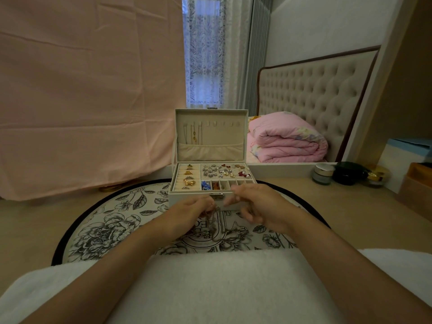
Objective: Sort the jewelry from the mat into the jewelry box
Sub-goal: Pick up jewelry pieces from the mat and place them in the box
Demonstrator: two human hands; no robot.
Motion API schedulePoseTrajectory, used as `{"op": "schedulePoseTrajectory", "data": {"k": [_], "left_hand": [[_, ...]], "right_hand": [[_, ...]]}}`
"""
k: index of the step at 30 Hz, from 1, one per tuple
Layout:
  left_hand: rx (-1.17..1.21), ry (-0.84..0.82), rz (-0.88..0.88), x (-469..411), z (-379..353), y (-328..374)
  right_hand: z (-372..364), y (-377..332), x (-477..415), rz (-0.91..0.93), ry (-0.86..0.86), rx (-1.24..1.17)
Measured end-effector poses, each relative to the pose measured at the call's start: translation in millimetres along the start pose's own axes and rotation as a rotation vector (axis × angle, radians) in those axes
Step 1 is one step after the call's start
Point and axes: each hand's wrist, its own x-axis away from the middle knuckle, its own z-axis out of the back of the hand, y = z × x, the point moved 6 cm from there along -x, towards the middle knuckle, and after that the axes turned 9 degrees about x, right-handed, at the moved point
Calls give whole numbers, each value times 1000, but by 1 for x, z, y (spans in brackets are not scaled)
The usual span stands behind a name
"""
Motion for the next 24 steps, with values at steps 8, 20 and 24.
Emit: {"op": "schedulePoseTrajectory", "data": {"k": [8,20,24], "left_hand": [[48,-121,-216,0,-9,16],[30,-53,-73,-9,2,2],[426,10,-40,-14,13,1]], "right_hand": [[-17,-2,13,-93,-199,282],[-13,-9,5,-11,-52,331],[-8,-14,10,51,-40,400]]}}
